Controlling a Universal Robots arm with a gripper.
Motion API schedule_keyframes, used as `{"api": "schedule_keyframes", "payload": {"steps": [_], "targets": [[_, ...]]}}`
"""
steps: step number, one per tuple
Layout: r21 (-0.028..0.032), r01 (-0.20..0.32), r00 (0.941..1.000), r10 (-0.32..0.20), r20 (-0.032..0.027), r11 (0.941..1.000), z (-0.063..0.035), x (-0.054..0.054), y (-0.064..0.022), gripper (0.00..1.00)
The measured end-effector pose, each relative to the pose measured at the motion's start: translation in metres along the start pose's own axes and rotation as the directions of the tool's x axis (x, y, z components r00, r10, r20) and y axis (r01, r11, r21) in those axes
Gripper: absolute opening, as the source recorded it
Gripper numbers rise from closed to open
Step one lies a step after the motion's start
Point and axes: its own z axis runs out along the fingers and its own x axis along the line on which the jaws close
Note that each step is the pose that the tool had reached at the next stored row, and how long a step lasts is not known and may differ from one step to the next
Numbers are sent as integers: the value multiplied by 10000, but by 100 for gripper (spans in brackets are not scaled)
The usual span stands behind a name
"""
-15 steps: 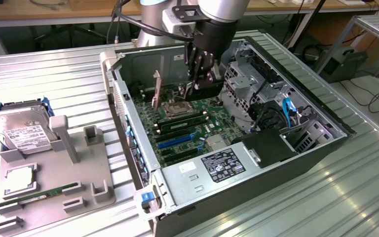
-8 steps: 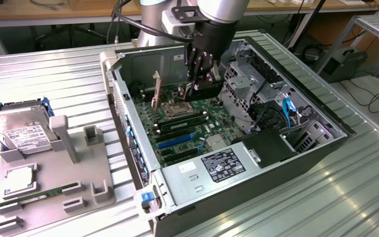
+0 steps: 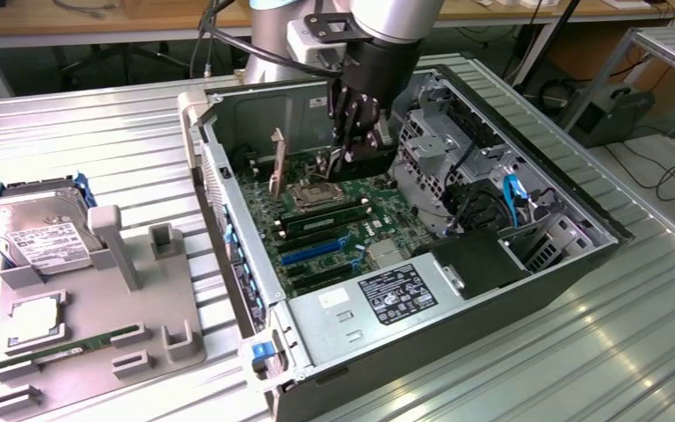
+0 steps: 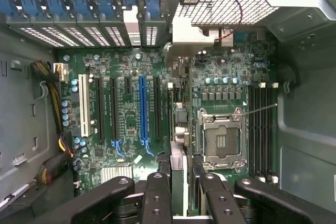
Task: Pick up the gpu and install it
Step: 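Insert the gpu into the slot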
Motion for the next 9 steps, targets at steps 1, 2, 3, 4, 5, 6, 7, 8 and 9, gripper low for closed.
{"api": "schedule_keyframes", "payload": {"steps": [1,2,3,4,5,6,7,8,9], "targets": [[0,0,10000,0,0,10000,2,1,1,26],[0,0,10000,0,-1,10000,3,2,3,26],[0,0,10000,0,0,10000,4,3,4,26],[0,0,10000,0,-1,10000,5,4,5,26],[0,0,10000,0,1,10000,7,5,6,26],[0,0,10000,0,0,10000,8,7,8,26],[0,0,10000,0,0,10000,14,11,14,26],[0,0,10000,0,-1,10000,16,14,15,26],[0,0,10000,0,0,10000,20,16,18,26]]}}
